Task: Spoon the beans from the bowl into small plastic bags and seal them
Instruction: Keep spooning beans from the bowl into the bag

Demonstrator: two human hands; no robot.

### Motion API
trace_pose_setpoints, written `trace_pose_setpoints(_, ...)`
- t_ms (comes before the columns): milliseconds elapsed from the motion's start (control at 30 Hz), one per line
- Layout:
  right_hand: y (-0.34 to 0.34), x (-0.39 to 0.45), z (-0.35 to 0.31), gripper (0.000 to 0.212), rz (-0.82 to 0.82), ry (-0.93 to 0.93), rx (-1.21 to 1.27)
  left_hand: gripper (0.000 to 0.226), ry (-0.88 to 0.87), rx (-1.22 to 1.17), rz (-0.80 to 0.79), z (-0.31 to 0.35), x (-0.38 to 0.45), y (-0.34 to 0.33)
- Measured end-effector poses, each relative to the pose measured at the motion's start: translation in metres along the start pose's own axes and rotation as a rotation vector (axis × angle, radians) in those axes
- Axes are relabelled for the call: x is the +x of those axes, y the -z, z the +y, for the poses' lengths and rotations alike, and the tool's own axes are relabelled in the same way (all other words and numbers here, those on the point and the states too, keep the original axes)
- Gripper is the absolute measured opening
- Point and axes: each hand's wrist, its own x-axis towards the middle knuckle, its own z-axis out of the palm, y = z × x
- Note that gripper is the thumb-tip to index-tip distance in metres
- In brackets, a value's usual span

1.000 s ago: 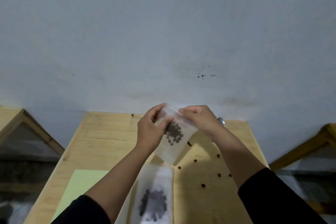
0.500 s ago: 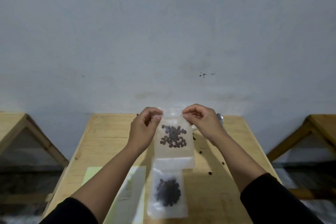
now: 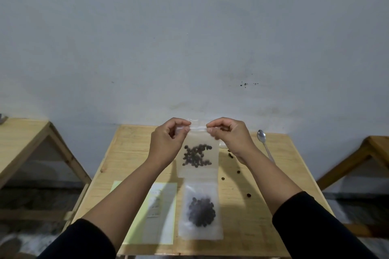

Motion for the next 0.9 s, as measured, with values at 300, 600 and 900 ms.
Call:
trace_pose_setpoints(300,-0.019,0.009,0.002,0.008,-0.078,-0.043,0.017,0.005,0.014,0.06,0.002,0.009,-0.003,-0.001)
trace_pose_setpoints(600,-0.047,0.019,0.004,0.016,-0.148,-0.012,0.055,0.007,0.044,0.076,0.177,0.004,0.003,0.023)
trace_pose_setpoints(900,-0.095,0.016,0.011,0.018,-0.136,-0.12,0.175,0.015,0.144,-0.075,0.027,-0.027,-0.021,0.067)
